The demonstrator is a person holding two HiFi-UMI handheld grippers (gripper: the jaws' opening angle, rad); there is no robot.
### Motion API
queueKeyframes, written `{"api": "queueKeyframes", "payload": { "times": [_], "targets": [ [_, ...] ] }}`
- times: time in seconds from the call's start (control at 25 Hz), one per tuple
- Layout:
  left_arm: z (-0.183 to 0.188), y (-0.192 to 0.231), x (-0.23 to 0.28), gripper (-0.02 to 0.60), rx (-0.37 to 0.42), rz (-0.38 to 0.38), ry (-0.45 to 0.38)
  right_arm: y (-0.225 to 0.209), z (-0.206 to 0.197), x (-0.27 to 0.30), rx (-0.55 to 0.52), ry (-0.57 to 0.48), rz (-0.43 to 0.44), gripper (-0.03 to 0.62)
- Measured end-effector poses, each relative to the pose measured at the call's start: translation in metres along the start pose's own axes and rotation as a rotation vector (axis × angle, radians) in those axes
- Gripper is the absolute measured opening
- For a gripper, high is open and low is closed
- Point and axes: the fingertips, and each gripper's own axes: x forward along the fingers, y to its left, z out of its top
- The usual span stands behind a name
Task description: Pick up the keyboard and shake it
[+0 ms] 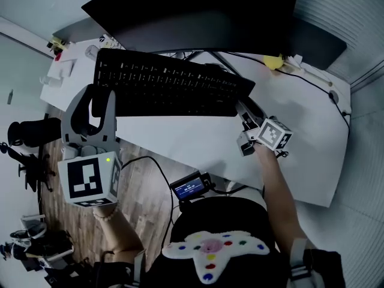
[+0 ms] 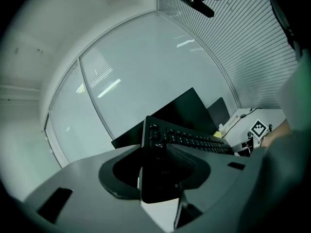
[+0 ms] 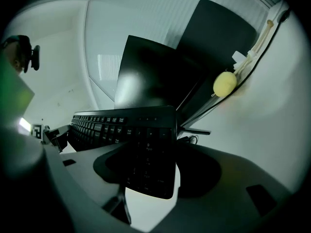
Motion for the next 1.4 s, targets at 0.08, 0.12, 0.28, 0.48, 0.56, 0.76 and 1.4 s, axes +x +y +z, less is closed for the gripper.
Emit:
{"api": "queueKeyframes", "payload": {
  "times": [0.08,0.12,0.28,0.48,0.56,0.76,1.4],
  "targets": [
    [0.020,0.003,-0.016,0.175,0.032,0.022,-0.024,0.015,0.006,0.000,0.001,-0.006,0.027,0.279],
    [0.029,0.004,-0.023,0.175,0.049,0.030,-0.034,0.021,0.007,-0.001,0.004,-0.008,0.040,0.279],
    [0.042,0.012,-0.029,0.175,0.091,0.060,-0.043,0.032,0.005,0.020,0.033,-0.002,0.091,0.279],
    [0.039,0.031,-0.022,0.175,0.092,0.080,-0.023,0.044,0.004,0.048,0.040,0.020,0.099,0.279],
    [0.036,0.033,-0.018,0.175,0.085,0.076,-0.021,0.042,0.008,0.048,0.031,0.018,0.087,0.279],
    [0.024,0.024,-0.010,0.175,0.050,0.057,-0.009,0.031,0.016,0.034,0.005,0.020,0.051,0.279],
    [-0.040,0.005,0.025,0.175,-0.270,-0.161,-0.074,0.024,0.053,-0.064,-0.186,0.059,-0.296,0.279]
  ]
}}
